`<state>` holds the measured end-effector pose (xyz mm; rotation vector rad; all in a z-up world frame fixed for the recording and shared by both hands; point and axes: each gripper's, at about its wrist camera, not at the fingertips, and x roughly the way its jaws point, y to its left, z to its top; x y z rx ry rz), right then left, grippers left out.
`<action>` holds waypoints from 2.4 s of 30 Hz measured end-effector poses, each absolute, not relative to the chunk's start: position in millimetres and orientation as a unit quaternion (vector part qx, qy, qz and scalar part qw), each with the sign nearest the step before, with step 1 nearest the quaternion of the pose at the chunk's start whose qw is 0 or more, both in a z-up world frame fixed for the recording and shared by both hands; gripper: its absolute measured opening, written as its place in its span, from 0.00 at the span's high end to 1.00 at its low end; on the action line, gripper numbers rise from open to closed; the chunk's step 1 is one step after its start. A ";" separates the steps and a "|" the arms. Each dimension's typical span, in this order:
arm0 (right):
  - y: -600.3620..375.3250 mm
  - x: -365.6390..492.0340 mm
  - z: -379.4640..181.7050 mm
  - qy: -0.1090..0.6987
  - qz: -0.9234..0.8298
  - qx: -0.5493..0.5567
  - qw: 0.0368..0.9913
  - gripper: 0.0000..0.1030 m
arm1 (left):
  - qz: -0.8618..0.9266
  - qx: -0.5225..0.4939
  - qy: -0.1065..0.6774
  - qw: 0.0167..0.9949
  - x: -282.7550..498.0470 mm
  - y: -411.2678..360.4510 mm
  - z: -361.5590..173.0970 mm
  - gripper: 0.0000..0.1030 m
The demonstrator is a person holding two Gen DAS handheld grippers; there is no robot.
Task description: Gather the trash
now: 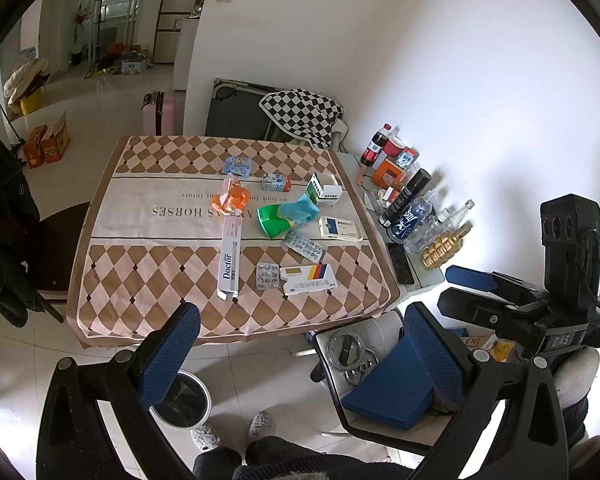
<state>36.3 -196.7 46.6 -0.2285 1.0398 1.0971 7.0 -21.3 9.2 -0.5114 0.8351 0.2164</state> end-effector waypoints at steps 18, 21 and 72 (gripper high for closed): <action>-196.1 36.3 46.0 0.471 0.497 -0.102 0.722 0.00 | 0.105 -0.245 0.398 0.878 3.3 -21.6 6.2 0.00; -196.2 36.4 45.8 0.471 0.497 -0.102 0.722 0.00 | 0.105 -0.245 0.398 0.878 3.3 -22.0 6.1 0.00; -186.3 311.1 -330.7 0.701 -0.041 0.189 0.686 0.00 | 0.252 -0.172 0.659 0.687 271.1 99.9 -307.2 0.01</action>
